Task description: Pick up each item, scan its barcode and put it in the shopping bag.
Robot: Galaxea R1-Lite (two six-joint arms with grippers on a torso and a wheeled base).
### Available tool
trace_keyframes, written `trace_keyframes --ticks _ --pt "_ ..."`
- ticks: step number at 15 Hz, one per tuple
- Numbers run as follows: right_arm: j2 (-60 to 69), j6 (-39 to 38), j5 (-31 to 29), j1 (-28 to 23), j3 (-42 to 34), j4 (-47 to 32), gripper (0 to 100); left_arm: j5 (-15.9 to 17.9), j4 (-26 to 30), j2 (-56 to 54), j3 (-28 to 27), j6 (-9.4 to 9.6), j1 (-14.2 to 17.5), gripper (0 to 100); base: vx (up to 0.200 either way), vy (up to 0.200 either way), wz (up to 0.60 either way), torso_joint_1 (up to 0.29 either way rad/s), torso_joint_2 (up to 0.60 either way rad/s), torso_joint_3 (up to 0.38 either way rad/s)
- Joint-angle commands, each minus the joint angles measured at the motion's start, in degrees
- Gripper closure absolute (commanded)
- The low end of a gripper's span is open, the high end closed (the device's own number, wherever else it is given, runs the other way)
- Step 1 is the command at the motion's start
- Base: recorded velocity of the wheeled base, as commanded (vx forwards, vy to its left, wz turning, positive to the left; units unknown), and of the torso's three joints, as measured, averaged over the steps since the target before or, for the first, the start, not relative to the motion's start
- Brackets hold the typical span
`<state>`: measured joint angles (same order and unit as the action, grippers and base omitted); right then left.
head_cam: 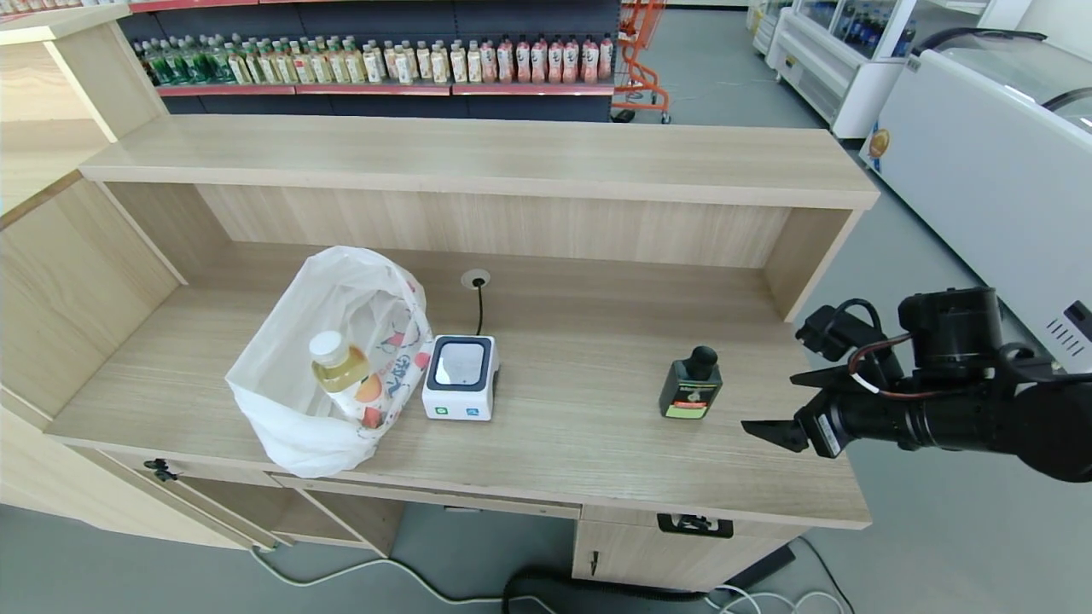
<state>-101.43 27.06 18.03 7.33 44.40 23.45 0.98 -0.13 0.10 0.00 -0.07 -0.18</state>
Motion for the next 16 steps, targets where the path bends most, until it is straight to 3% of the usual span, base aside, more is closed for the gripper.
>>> trace_keyframes --ticks 1,5,16 --pt "-2.9 1.2 0.1 0.3 1.5 0.5 0 0.0 0.0 0.0 0.0 -0.01 0.0 0 0.0 0.0 0.0 0.0 0.0 0.0" --pt "-6.8 2.6 0.1 1.4 2.2 5.0 0 0.0 0.0 0.0 0.0 -0.01 0.0 0 0.0 0.0 0.0 0.0 0.0 0.0" --pt "-13.1 2.7 1.4 2.6 8.1 5.2 0 0.0 0.0 0.0 0.0 -0.01 0.0 0 0.0 0.0 0.0 0.0 0.0 0.0"
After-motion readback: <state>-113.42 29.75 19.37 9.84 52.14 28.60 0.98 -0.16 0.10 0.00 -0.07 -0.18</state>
